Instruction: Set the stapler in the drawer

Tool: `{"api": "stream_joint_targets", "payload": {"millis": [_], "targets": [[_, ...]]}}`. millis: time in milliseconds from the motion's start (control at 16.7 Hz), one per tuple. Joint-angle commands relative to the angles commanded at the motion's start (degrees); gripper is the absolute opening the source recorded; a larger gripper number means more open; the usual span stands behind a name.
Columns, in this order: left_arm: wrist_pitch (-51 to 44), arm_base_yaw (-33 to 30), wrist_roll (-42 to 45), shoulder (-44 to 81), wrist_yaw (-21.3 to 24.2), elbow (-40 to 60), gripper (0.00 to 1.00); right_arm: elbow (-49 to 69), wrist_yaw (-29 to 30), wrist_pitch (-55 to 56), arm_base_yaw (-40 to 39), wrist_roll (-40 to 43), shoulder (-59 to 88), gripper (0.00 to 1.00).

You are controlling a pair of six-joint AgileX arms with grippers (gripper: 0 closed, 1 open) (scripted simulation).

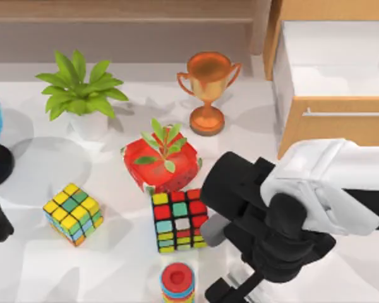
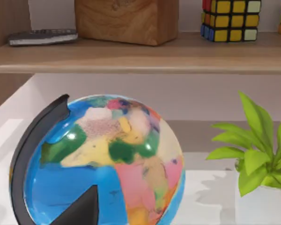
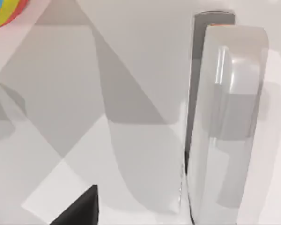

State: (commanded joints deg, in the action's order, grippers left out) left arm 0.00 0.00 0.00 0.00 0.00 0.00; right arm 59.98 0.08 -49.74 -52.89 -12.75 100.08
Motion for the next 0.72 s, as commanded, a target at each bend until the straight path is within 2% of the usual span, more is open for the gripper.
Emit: {"api": "stream_joint_targets", "payload": {"millis": [240, 660, 720], "targets": [[0.00, 0.00, 0.00, 0.00, 0.00, 0.00, 1.00, -2.16, -0.01, 5.58, -0.38, -0.23, 3.64, 1.00], [0.00, 0.00, 0.00, 0.00, 0.00, 0.00, 1.00, -1.16, -0.26, 6.34, -1.13, -0.45, 5.28, 1.00], [0.00, 0.00, 0.00, 0.00, 0.00, 0.00, 1.00, -1.16, -0.26, 6.34, -1.13, -0.45, 5.28, 0.92]]}}
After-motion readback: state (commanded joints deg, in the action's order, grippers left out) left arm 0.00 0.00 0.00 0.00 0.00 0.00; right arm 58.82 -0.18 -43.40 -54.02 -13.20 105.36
